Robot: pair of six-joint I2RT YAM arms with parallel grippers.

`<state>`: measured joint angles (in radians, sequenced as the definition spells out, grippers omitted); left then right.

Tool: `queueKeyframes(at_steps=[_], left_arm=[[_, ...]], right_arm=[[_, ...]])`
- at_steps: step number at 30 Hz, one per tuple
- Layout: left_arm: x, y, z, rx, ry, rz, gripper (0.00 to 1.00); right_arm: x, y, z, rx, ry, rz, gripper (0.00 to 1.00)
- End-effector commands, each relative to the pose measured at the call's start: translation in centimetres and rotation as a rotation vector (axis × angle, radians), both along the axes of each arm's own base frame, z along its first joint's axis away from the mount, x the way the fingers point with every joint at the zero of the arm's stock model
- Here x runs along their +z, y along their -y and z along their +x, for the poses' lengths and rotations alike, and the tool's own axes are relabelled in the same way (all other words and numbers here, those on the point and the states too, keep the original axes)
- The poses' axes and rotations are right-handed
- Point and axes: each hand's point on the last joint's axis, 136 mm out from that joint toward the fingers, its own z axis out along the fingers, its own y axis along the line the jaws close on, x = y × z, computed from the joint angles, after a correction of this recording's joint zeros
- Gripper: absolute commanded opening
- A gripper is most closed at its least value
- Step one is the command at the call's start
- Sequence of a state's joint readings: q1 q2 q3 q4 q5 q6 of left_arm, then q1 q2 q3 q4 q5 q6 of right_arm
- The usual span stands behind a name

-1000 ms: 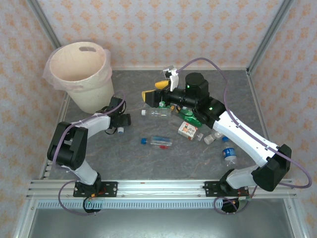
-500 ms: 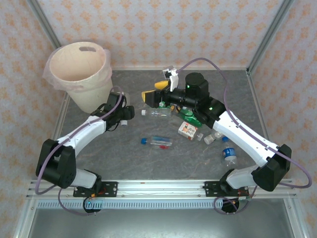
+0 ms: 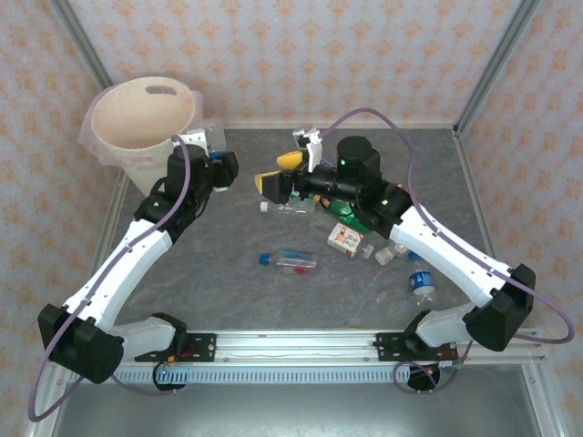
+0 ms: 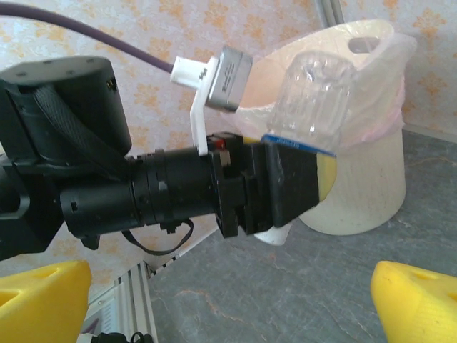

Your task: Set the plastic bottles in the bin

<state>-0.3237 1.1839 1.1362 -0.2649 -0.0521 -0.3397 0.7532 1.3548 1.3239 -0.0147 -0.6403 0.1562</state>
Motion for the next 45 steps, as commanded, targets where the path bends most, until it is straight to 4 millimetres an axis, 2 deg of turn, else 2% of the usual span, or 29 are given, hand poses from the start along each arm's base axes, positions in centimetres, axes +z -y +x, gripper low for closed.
queueKeyframes(at_steps=[1, 7, 11, 20, 27, 33, 41, 45], left_arm=[[3.7, -1.1, 0.2, 0.061, 0.089, 0.011, 0.63], [6.4, -3.0, 1.0, 0.153, 0.153, 0.032, 0.63], [7.8, -4.5, 2.0, 0.208, 0.189, 0.034, 0.63], [10.1, -10.5, 3.7, 0.328, 0.258, -0.011, 0.63], [10.1, -14.0, 5.1, 0.381, 0.284, -0.047, 0.63], [9.9, -16.4, 7.3, 0.432, 0.283, -0.055, 0.63], [9.0, -18.6, 10.1, 0.465, 0.251, -0.081, 0.63], [8.6, -19.0, 10.8, 0.468, 0.242, -0.085, 0.64]], right_arm=[[2.5, 0.3, -0.4, -0.022, 0.067, 0.063, 1.0], [1.9, -0.3, 0.6, -0.082, 0.042, 0.085, 1.0], [2.6, -0.6, 1.4, -0.123, 0.027, 0.095, 1.0], [3.9, -1.3, 2.0, -0.211, 0.02, 0.12, 1.0], [4.6, -2.4, 1.6, -0.226, 0.003, 0.133, 1.0], [4.9, -3.8, 0.7, -0.221, 0.013, 0.091, 1.0], [5.5, -3.7, 0.4, -0.227, 0.004, 0.093, 1.0], [5.6, -3.4, 0.4, -0.234, 0.005, 0.091, 1.0]])
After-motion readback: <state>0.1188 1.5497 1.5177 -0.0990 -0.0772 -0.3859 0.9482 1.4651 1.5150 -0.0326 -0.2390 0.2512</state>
